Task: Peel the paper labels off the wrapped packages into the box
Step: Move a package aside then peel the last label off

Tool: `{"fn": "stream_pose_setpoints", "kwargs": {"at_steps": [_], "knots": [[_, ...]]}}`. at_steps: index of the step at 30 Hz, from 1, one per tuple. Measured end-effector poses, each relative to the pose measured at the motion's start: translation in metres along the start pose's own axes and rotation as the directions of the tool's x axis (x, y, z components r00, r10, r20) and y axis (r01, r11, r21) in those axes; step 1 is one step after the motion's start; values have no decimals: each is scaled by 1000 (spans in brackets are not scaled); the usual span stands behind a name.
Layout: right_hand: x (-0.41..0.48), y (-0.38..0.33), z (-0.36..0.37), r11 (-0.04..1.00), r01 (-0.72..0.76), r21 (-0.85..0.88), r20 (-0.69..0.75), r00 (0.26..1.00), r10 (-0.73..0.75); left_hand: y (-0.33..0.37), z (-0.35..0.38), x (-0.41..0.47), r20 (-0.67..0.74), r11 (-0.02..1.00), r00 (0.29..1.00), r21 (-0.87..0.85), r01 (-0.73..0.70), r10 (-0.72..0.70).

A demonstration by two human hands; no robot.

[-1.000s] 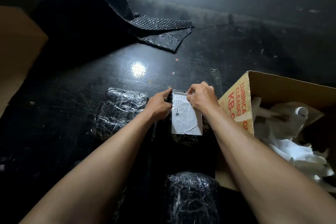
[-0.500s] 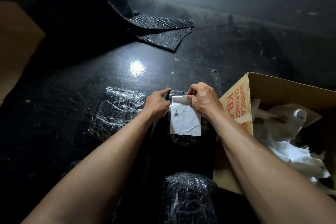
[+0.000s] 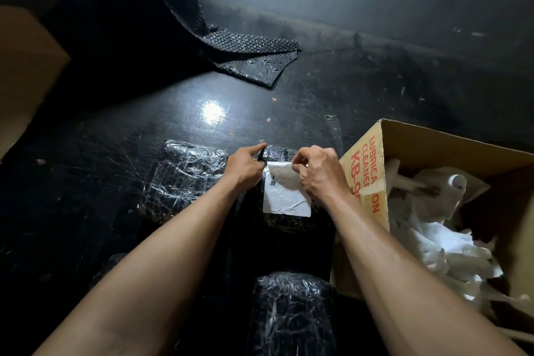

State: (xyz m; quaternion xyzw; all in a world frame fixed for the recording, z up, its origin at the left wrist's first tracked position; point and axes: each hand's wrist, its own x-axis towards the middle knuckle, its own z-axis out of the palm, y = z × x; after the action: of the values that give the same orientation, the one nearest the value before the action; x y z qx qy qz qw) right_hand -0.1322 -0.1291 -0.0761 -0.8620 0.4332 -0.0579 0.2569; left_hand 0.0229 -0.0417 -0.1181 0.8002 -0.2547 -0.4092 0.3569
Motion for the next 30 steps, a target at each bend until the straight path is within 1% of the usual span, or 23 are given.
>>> {"fn": "stream_pose_setpoints", "kwargs": {"at_steps": [4,10,13,17,21,30], "knots": [[-9,0,2,999,-25,40,-44,999,26,1,1,1,-1,1000,1000,9,-22,22],[-16,3,9,992,-75,100,-85,993,84,7,-3,3,12,994,999,95,-44,43],[-16,0,12,985,-102,136,-102,988,116,1,-3,7,-9,994,997,79,-72,73],[-17,-1,15,979,-110,170,-111,985,130,-9,-1,17,-10,999,999,25,-36,36],[-21,-2,14,983,-123,139,-107,985,138,-5,0,17,-41,997,998,57,-42,45],[-41,-13,3,990,-116,84,-164,978,129,-2,7,18,-90,989,995,140,-36,49]]}}
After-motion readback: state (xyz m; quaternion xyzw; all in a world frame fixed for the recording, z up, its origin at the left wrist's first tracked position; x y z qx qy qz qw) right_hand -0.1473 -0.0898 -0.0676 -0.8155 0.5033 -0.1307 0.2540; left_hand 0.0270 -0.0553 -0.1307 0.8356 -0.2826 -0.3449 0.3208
